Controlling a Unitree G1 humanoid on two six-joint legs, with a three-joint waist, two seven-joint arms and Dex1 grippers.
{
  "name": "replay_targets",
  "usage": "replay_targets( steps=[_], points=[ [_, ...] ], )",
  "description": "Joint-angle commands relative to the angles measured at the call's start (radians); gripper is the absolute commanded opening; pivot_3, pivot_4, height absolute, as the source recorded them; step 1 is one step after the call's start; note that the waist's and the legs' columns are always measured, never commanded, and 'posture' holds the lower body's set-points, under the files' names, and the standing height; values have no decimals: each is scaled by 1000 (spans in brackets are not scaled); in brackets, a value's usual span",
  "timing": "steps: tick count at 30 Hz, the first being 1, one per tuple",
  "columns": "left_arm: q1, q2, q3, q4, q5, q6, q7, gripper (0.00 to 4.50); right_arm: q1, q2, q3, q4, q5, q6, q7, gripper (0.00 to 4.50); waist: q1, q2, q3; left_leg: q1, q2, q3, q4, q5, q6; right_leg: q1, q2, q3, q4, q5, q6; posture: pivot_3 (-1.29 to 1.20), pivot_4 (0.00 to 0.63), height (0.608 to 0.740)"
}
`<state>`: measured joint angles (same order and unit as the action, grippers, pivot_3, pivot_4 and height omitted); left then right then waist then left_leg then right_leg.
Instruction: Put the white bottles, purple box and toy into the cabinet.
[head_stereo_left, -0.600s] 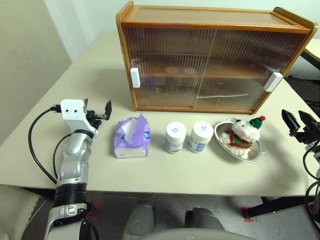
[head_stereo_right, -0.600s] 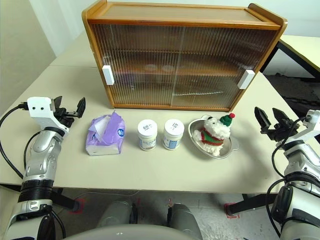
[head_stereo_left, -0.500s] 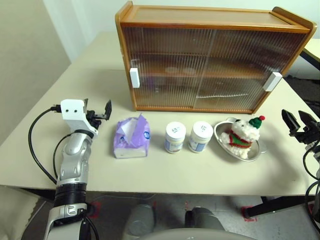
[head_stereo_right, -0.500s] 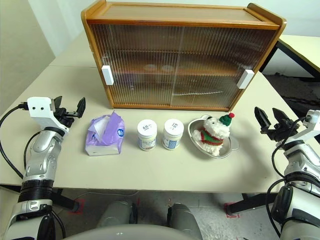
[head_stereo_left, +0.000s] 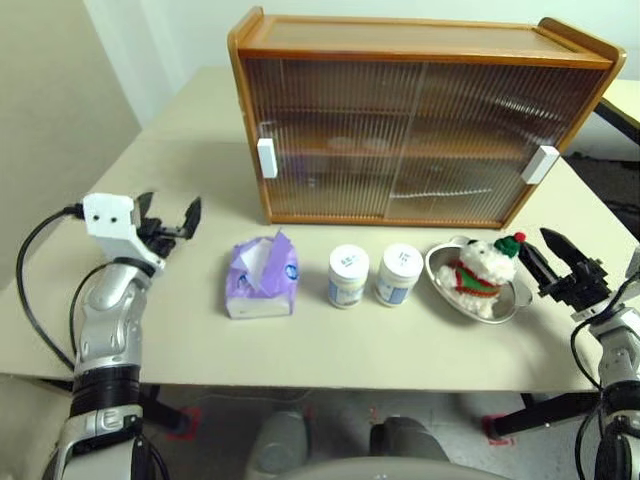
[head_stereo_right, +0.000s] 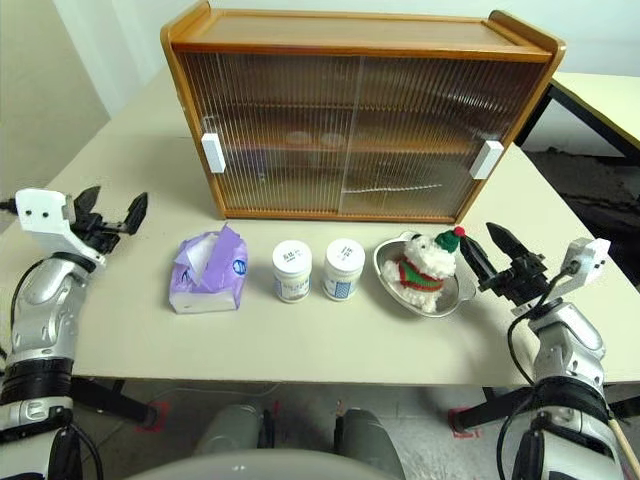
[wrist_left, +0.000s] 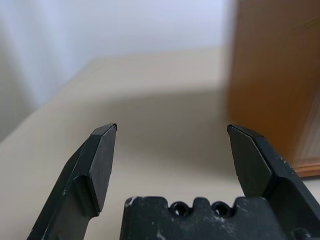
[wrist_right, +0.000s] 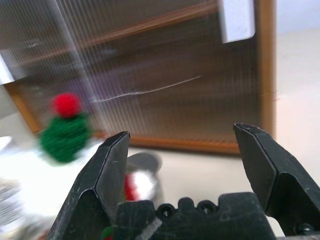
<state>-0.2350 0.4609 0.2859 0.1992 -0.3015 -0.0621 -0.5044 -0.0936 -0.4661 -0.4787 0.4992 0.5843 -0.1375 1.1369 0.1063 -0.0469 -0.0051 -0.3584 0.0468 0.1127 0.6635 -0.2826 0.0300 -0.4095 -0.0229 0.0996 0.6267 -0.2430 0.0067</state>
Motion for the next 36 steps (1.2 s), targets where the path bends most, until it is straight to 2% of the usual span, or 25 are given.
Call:
replay_targets(
  steps=[1, 6, 9, 26, 36],
  points=[
    [-19, 19, -29, -40, -33, -10, -92, 3178, 83, -15, 20, -233, 68, 110, -1, 4500, -5, 3, 0, 0, 0, 0, 0, 0, 0, 0, 0, 0, 0, -1, 0, 166, 0, 740],
    [-39, 34, -57, -58, -14, -1, -131, 1208, 126, -31, 42, -411, 94, 197, -31, 4500, -26, 4, 1, 2, 0, 0, 0, 0, 0, 1, 3, 2, 1, -2, 1, 157, 0, 740],
    [-60, 28, -93, -62, 24, 1, -115, 37, 120, -37, 61, -446, 91, 210, -28, 4500, -33, 3, 1, 4, 0, -1, 1, 0, 0, 3, 4, 3, 1, -4, 5, 156, 0, 740],
    [-206, -6, -131, 42, 117, 25, 20, 37, 111, -102, 145, -695, 134, 381, -61, 4500, -31, 1, 3, 2, 0, -2, 2, 1, 1, 2, 4, 3, 0, -3, 3, 145, 0, 740],
    [-248, -8, -150, 115, 149, -12, 14, 37, 61, -120, 165, -807, 167, 474, -150, 4500, -33, 0, 4, 2, 0, -1, 2, 0, 0, 2, 4, 2, 0, -3, 3, 126, 0, 740]
  ],
)
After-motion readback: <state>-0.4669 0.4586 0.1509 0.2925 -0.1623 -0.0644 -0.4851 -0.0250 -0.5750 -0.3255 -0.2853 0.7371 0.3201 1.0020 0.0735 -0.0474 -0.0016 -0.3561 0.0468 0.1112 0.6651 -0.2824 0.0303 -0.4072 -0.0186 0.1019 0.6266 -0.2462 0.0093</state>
